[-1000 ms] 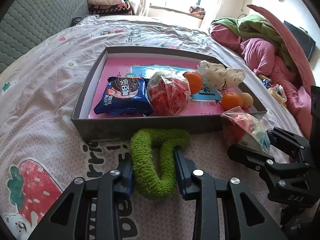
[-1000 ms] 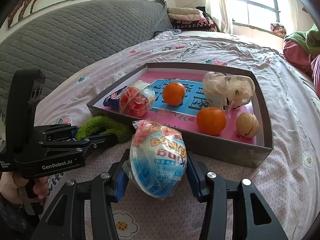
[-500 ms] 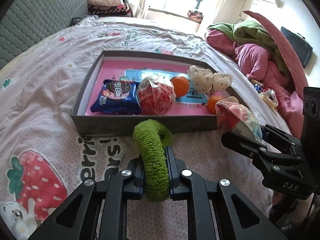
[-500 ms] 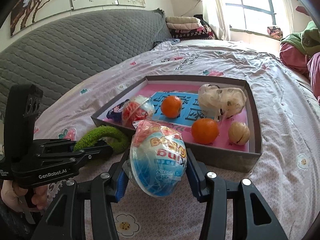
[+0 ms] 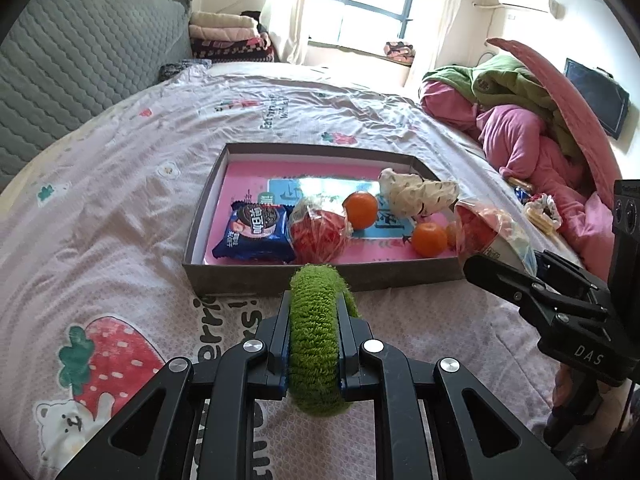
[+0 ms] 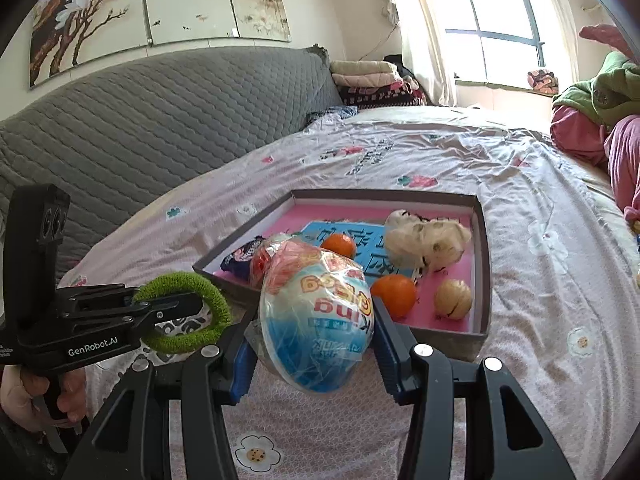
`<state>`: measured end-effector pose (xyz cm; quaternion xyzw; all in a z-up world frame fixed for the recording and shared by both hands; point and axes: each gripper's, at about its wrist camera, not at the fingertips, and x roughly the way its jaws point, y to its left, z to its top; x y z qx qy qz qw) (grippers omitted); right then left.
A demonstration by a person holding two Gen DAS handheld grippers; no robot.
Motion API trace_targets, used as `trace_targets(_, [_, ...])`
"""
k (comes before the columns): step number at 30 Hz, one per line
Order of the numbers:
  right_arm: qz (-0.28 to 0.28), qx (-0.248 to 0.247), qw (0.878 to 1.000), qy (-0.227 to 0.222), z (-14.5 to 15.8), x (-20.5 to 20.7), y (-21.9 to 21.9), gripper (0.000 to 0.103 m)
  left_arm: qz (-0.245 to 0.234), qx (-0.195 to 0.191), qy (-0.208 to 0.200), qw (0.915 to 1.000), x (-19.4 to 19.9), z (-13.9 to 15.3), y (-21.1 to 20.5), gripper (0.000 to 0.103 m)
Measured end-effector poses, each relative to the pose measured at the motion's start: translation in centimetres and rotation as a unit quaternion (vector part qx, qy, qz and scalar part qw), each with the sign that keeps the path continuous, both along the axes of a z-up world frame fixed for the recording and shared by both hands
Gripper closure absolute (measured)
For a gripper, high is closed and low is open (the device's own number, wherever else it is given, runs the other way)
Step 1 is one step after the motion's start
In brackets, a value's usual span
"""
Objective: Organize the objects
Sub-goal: 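Lift the ring and egg packet and carry them over the tray with both tools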
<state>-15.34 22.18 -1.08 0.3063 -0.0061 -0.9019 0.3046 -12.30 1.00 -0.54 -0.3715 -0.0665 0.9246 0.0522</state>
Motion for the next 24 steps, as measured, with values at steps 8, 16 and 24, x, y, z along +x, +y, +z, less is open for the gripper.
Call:
trace_targets(8, [-0.007, -0.006, 1.0, 0.018, 1.3, 0.5, 0.7, 0.052, 0.008, -0.017, 0.015, 0.9997, 0.7, 1.7, 0.4, 0.087])
trace_targets(16, [-0.019, -0.015, 0.999, 0.031, 2.1, 0.6, 1.4, 0.052, 0.009, -0.025, 0.028, 0.9993, 0.8, 3.0, 0.7, 0.087])
trace_targets(24, [-0.04, -0.019, 0.997, 0.062, 3.4, 0.6, 2.1, 0.052, 0.008, -0.03, 0.042, 0.9986, -0.4, 4.1, 0.3, 0.087])
